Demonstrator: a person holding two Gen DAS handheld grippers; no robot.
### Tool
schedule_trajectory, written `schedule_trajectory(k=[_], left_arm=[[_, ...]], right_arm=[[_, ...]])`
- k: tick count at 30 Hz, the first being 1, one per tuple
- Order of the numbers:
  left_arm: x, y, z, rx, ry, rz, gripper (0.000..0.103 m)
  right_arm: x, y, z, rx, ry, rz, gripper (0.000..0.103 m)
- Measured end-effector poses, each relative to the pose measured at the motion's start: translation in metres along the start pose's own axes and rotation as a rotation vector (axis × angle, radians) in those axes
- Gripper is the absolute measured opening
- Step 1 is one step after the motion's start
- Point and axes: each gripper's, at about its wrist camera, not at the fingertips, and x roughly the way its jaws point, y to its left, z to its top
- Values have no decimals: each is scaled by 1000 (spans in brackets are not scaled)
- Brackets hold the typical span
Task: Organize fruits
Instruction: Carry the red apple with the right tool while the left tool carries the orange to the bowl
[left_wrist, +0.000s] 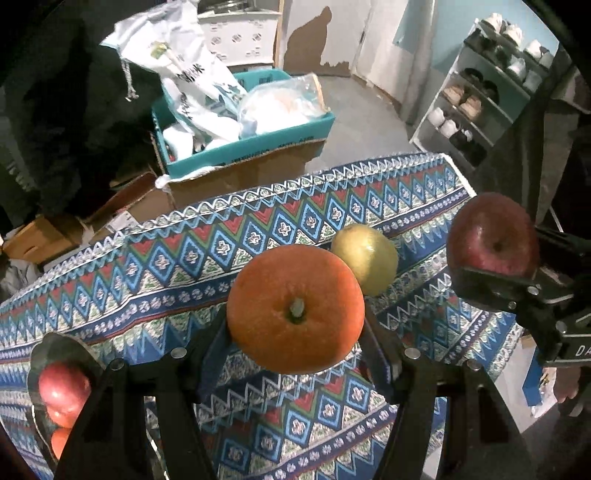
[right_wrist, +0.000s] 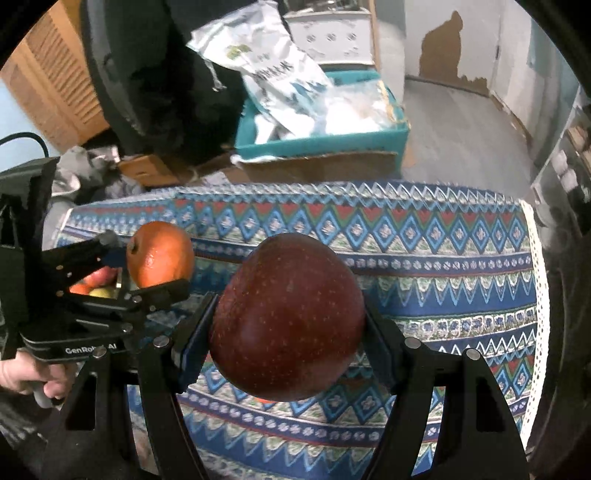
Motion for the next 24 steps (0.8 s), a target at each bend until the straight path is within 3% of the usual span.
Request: schedule_trajectory(k=[13,24], left_arm=[[-66,9,-21,-29,-59,-11,67],[-100,32,-44,-72,-78,9,67]], right_arm=[[-27,40,7,-53,-40,68,73],[-40,79,20,-108,-70,129,73]])
